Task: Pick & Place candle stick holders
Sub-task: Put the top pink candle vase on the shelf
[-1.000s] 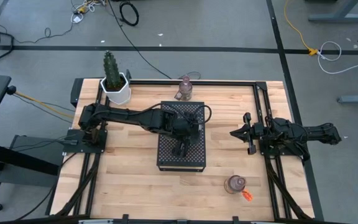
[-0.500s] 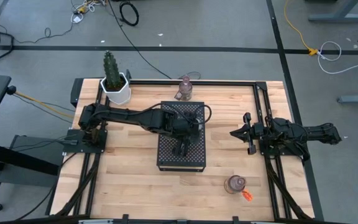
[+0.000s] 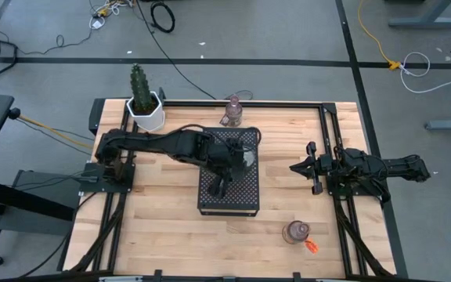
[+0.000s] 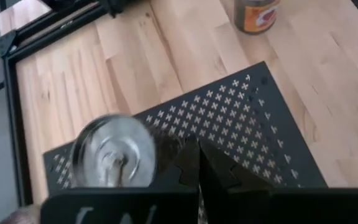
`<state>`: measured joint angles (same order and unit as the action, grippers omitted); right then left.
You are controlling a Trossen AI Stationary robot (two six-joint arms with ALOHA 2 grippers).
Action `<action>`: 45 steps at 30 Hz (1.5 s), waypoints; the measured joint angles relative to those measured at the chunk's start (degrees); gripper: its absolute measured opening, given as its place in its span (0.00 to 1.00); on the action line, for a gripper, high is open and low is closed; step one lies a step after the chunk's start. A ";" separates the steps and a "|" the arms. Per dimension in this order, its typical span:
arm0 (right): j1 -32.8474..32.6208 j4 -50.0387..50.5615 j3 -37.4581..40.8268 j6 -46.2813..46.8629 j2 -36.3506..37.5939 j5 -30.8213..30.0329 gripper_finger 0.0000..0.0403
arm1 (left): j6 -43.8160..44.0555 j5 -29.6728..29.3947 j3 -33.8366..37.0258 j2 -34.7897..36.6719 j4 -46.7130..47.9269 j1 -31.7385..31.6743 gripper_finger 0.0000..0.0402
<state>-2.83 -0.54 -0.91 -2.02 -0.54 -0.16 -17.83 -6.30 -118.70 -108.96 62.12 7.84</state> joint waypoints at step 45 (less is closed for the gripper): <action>0.00 0.01 0.00 0.00 0.00 0.00 0.06 | -4.74 10.99 30.04 22.86 -12.98 -25.36 0.00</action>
<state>-2.83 -0.52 -0.91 -2.02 -0.54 -0.16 -22.57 4.69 -88.66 -86.10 49.14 -17.51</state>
